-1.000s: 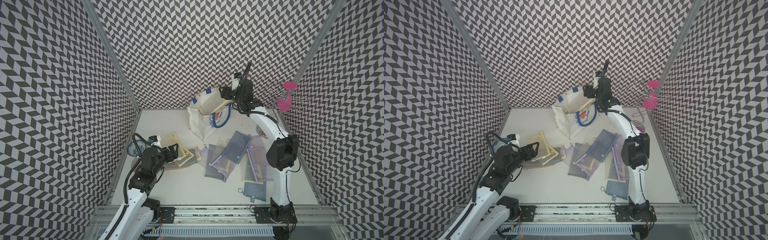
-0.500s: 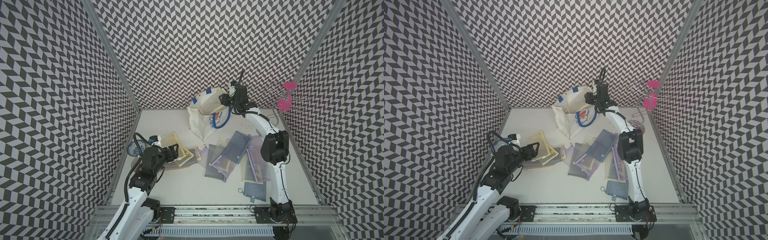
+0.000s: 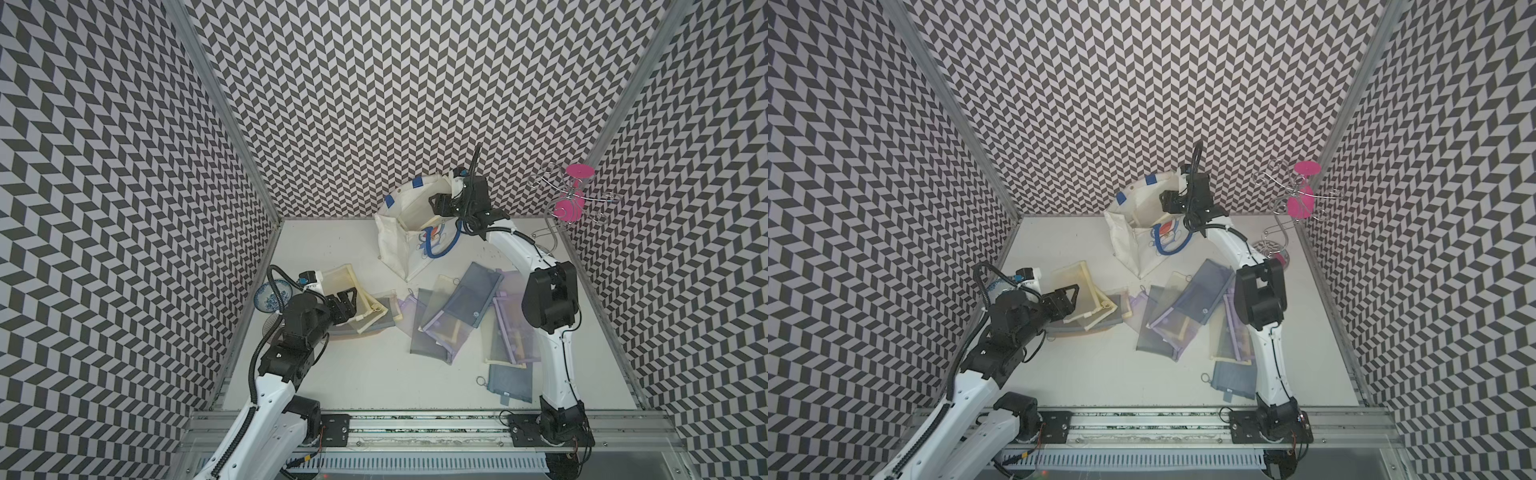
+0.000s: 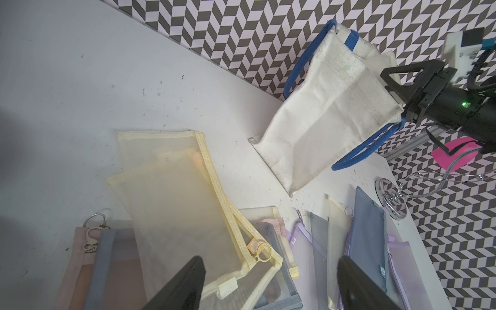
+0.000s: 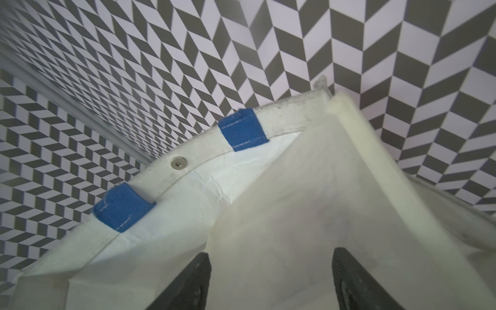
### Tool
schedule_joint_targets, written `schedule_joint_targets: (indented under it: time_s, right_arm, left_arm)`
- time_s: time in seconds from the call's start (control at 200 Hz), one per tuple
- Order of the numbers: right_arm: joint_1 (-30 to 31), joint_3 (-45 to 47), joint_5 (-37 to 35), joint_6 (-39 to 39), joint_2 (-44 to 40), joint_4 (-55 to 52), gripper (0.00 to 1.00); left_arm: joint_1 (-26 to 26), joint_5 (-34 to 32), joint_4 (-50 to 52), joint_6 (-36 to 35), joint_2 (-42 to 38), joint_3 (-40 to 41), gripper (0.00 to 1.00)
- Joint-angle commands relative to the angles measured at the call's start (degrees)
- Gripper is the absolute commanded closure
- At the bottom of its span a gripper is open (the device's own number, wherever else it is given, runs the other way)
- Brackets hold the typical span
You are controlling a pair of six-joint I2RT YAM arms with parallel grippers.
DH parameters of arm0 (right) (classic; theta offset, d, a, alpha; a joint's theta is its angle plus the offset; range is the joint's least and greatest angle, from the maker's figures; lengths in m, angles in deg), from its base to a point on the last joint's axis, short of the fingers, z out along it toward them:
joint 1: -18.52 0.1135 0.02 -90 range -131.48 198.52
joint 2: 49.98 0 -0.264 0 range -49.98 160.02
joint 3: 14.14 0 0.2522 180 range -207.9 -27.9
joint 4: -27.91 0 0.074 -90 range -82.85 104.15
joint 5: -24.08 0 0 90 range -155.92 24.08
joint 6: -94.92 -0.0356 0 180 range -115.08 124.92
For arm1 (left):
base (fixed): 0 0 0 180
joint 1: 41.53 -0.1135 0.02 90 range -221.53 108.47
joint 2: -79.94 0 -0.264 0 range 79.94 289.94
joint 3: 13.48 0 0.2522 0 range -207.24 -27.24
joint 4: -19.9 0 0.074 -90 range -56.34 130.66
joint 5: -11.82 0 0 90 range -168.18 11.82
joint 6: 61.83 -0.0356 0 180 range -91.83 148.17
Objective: Put the pencil pouch into the canvas bag
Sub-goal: Place the pencil pouch in the canvas bag.
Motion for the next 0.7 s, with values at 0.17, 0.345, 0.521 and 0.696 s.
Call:
schedule_joint_targets:
  time_s: [0.17, 0.345, 0.521, 0.696]
  right_arm:
    - [-0.5, -6.6, -1.1, -0.1, 1.4, 1.4, 0.27]
    - [-0.2, -22.2, 4.7, 0.4, 10.9, -8.1, 0.23]
    - [-0.2, -15.1, 3.5, 1.0, 6.2, -5.1, 0.22]
    - [-0.5, -6.9, -0.6, 0.8, 2.1, 0.5, 0.20]
  left_arm:
    - [-0.3, -0.5, 0.0, 0.0, -0.1, -0.9, 0.23]
    - [-0.3, -1.1, 0.8, -0.2, -0.6, -1.0, 0.23]
    - [-0.3, -0.9, 1.0, 0.1, -0.1, -1.1, 0.22]
    - [-0.3, -0.8, 0.8, 0.6, 0.1, -1.0, 0.23]
